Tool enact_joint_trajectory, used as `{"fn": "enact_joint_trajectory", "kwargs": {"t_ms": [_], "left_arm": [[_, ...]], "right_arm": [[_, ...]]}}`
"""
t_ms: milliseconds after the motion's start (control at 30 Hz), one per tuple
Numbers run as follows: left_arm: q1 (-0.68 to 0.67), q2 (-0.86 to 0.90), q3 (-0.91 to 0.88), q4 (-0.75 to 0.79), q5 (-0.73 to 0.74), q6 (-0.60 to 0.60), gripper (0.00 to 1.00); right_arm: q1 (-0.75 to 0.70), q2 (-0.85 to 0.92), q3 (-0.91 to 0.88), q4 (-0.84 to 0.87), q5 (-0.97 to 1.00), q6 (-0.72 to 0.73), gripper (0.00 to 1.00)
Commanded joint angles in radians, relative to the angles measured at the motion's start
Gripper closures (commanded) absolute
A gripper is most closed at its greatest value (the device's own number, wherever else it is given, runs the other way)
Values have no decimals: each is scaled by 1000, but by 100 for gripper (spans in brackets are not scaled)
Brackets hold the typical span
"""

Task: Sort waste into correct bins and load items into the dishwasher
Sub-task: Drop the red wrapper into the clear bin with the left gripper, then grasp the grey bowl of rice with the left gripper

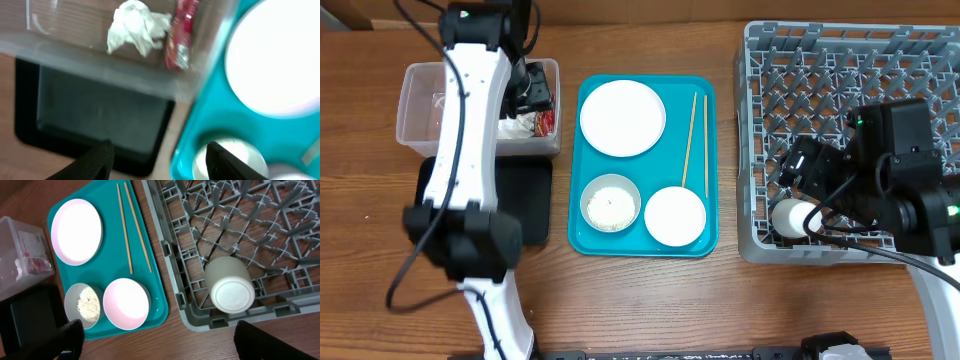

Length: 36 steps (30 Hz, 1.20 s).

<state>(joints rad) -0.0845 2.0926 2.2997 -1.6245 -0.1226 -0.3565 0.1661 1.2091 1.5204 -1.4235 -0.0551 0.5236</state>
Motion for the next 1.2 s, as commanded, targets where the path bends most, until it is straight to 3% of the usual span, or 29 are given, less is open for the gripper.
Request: {"fn": "enact_joint_trajectory", "kwargs": {"t_ms": [0, 167, 400, 567, 700, 800, 967, 1167], "left_arm": [[-86, -117, 32, -58, 34, 12, 39], [-266, -210, -54, -65, 31, 6, 37], [-397, -306, -306, -50, 19, -88, 33], [-420, -328, -584, 185, 130, -130, 28], [-420, -325, -780, 409, 241, -149, 33], [-433, -323, -905, 576, 231, -171, 41], [-434, -283, -942, 677, 171, -207, 50], [-439, -170, -942, 724, 168, -208, 53]], "right_arm": [[2, -4, 11, 8, 1, -3, 2], [2, -4, 11, 4, 1, -3, 2], [2, -4, 11, 3, 1, -3, 2], [2, -4, 11, 3, 1, -3, 2], [2, -3, 11, 4, 1, -3, 1], [2, 2, 11, 4, 1, -3, 1], [2, 18, 11, 3, 1, -3, 1], [2, 43, 11, 2, 1, -2, 3]]}}
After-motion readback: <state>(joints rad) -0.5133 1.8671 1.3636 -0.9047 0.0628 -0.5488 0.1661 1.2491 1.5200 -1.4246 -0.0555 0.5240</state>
